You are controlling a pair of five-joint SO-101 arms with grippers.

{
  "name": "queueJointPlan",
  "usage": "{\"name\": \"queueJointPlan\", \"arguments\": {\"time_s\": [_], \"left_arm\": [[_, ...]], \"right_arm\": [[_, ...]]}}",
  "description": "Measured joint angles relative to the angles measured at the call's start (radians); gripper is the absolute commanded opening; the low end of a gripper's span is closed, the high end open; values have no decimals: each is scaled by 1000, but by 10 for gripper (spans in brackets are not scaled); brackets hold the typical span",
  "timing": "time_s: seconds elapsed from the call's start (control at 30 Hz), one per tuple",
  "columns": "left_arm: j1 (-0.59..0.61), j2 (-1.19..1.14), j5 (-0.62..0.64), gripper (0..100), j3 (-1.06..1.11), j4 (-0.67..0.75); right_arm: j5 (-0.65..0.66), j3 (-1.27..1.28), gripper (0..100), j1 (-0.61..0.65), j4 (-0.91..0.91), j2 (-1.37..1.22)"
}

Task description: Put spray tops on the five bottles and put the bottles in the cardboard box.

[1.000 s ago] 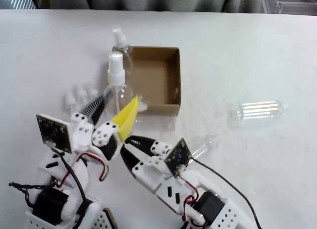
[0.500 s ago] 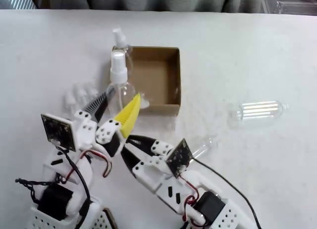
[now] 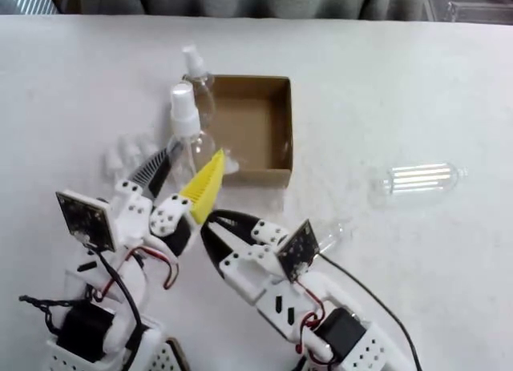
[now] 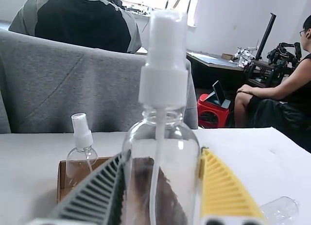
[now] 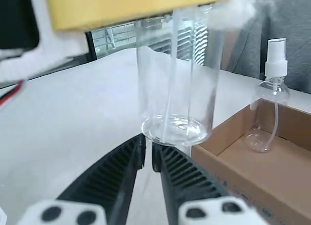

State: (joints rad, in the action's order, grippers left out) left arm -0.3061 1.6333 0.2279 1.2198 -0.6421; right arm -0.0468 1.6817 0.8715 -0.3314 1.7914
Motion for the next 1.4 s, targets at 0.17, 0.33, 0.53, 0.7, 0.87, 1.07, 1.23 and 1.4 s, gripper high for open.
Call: {"name": "queueJointPlan", "arguments": {"time_s": [0.17,0.33,0.53,0.7,0.87,1.07,1.23,1.4], "left_arm": [[0,0,0,22,0,0],[0,0,0,22,-3,0],[0,2,0,22,-11,0],[0,2,0,22,-9,0],[0,2,0,22,-8,0],[0,2,0,22,-6,0],[2,2,0,22,-5,0],[9,2,2,22,-2,38]], "right_arm": [[0,0,15,0,0,0],[2,0,15,-46,25,-2],[3,0,15,-83,35,-2],[3,0,15,-86,35,-2],[3,0,15,-86,35,-2],[3,0,15,-123,35,-2],[3,0,15,-129,35,-2],[3,0,15,-130,41,-2]]}}
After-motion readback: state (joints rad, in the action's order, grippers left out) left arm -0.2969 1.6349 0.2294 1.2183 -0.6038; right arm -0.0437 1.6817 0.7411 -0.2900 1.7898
